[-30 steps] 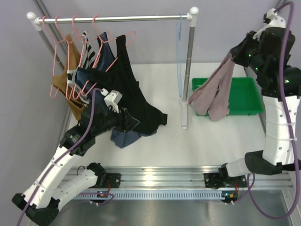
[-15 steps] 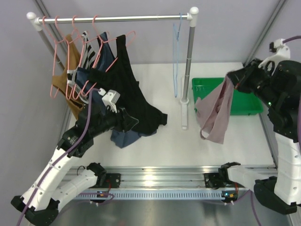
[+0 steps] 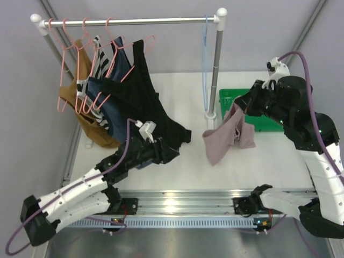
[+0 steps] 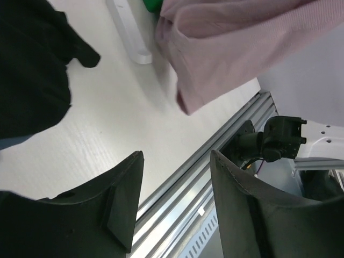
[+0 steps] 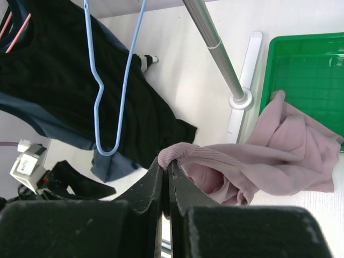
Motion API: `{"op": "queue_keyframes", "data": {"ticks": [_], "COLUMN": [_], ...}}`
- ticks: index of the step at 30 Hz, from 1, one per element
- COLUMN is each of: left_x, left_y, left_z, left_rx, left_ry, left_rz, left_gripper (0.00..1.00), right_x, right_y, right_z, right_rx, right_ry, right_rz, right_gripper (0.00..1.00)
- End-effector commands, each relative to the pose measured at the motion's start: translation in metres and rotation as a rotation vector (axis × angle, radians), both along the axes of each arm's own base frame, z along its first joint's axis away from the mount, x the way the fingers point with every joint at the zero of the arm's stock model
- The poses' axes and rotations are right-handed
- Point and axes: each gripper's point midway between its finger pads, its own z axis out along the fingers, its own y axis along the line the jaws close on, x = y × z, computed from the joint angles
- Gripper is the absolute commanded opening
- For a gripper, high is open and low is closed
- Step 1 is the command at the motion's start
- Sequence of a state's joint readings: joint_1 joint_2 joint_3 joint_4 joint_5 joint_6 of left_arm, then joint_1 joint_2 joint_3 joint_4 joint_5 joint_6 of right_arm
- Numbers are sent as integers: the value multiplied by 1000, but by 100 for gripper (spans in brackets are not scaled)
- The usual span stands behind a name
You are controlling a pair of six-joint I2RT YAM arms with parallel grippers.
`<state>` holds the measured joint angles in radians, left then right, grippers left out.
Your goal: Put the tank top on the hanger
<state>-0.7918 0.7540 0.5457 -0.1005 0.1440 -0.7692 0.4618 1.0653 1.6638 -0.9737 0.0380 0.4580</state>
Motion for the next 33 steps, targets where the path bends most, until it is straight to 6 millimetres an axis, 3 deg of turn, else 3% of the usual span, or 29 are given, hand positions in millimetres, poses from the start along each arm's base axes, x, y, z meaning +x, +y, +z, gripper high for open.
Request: {"op": "queue_keyframes", "data": {"ticks": [1,4,6,8,9,12,13,23,33], "left_x": [14,28,35,42,45,52,54,63,53], "left_y": [-32,-50,-57,-64,-67,-79,-86,-128,-156], "left_z": [51,31,40,36,46,49,40,25,8], "left_rx": [-165,-153,-204,-201,-223,-218,-200,-267,-295], "left_ry": [-126,-106,-121,-113,-127,-124,-105,-22,59], "left_rz": [71,120,135,147,148,144,134,72,-37], "left_gripper": [58,59,61,62,63,64,64,64,64], "right_x": [-4,-7,-9,-12,-13,-17,-18,-27,-28], "right_y": [3,4,3,2,2,0,-1,-5,-6], "right_z": [30,30,29,27,28,28,26,17,11], "right_rx": [52,47,41,29,27,18,15,-4,-14], "right_ry": [-92,-91,-89,-78,-80,-79,-74,-49,-38], "right_rz": [0,12,12,18,21,25,25,32,34], "right_gripper": [0,0,0,0,0,0,0,0,0]}}
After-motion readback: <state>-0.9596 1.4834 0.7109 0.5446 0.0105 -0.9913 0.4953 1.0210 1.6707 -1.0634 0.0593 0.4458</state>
